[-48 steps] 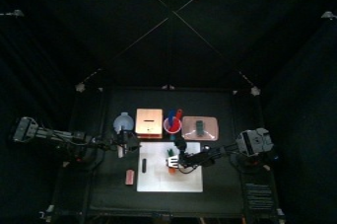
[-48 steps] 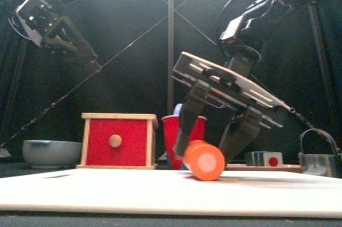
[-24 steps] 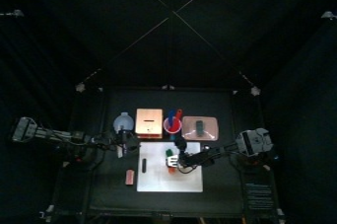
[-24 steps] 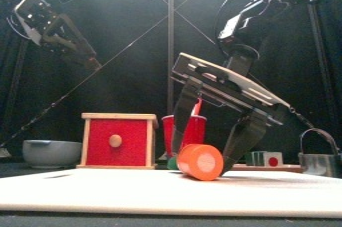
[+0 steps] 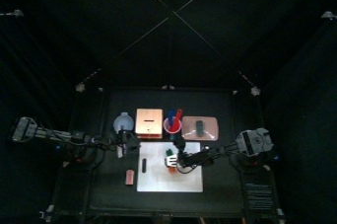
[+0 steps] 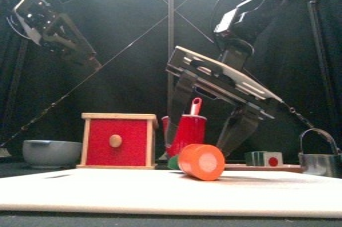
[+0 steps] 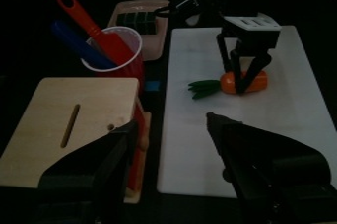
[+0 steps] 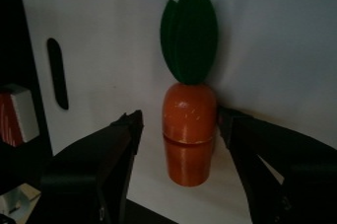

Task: Put carrot onto cutting board

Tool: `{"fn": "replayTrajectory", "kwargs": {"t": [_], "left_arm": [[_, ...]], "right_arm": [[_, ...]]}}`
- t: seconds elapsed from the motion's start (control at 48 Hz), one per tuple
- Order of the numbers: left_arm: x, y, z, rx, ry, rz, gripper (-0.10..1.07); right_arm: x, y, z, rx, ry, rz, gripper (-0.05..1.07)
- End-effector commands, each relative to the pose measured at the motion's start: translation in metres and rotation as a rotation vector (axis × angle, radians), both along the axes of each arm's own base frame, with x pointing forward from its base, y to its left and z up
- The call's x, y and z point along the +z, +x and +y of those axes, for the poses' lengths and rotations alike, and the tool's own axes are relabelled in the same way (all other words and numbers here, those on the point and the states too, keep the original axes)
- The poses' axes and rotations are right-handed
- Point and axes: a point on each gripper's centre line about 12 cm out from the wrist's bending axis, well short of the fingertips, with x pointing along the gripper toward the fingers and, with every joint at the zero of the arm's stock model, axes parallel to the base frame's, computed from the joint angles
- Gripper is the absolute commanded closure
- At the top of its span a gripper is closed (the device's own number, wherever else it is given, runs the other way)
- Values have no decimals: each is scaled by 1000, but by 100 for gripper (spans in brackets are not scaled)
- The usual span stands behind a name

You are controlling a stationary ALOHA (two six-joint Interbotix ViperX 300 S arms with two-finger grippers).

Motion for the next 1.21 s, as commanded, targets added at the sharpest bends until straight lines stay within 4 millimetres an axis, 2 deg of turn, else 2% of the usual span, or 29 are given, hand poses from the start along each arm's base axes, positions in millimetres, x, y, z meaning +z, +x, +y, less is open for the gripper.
{"fn": "replayTrajectory", "kwargs": {"t": [0.0, 0.229, 0.396, 0.583, 0.833, 1.021, 1.188], "left_arm": [[10, 4, -1, -5, -2, -27, 6], [17, 7, -3, -18, -5, -50, 6], [24, 10, -9, -66, -20, -79, 6], [45, 15, -13, -97, -29, -142, 6], [50, 15, -13, -91, -55, -157, 6], [52, 15, -14, -85, -87, -166, 6], [48, 14, -12, -76, -92, -157, 6]], "right_arm": [[35, 0, -3, 18, -30, -73, 9], [75, -28, -19, 93, -211, -120, 9], [95, -61, -34, 213, -408, -169, 9], [99, -94, -37, 418, -613, -224, 9], [127, -123, -34, 650, -864, -388, 10], [131, -140, -39, 679, -929, -414, 10], [123, -149, -40, 684, -922, -400, 10]]}}
